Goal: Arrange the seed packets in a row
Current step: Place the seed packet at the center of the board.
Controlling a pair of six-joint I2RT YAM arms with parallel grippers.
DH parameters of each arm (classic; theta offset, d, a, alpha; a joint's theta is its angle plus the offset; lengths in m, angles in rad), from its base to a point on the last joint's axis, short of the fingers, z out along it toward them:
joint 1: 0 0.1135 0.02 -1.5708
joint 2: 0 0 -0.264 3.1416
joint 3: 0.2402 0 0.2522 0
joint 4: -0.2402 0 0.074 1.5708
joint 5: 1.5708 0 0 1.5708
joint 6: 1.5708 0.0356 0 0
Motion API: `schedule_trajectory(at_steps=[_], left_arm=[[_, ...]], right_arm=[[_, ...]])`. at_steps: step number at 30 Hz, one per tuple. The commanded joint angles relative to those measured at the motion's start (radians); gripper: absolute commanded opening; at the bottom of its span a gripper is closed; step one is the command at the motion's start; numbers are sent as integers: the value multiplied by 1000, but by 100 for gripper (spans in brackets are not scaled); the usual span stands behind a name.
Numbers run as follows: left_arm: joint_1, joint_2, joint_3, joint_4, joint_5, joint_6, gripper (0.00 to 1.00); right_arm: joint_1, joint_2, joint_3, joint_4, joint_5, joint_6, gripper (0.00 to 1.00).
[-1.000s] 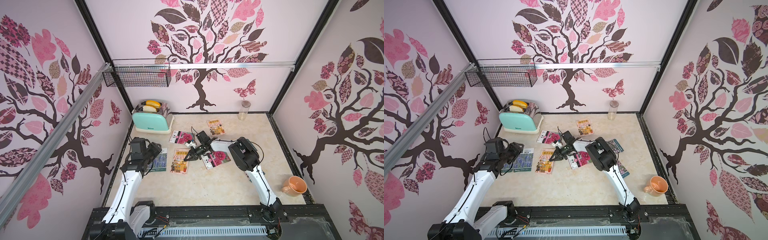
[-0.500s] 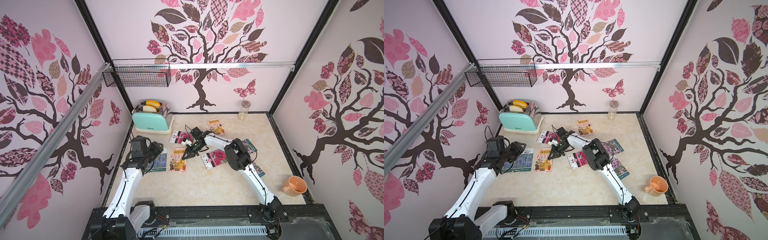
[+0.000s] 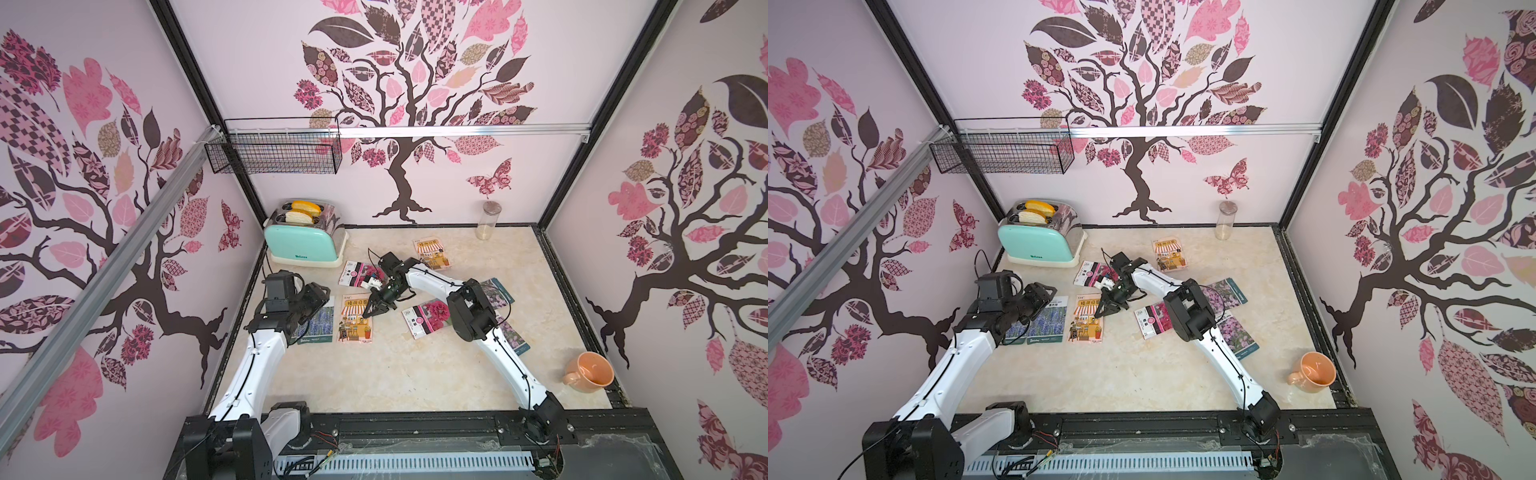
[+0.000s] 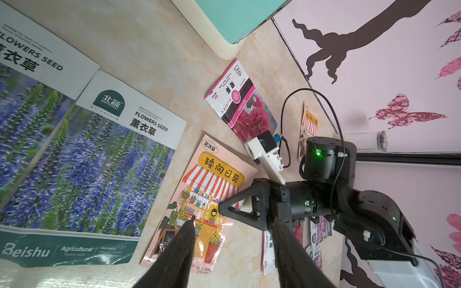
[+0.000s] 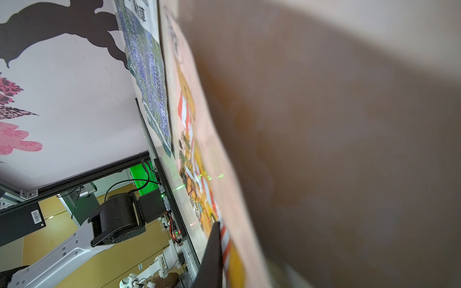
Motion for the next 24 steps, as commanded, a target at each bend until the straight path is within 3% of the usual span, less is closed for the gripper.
schedule_trajectory(at_steps=[1,7,24], left_arm=[[6,3,0,22,18,30,52],[6,12,0,16,24,43,52],[6,82,-7,31,67,73,51]], right_arm=[[20,54,5,-23,94,16,7],[23,52,6,-40,107,2,9],[38,88,72,-93,135,-32,29]])
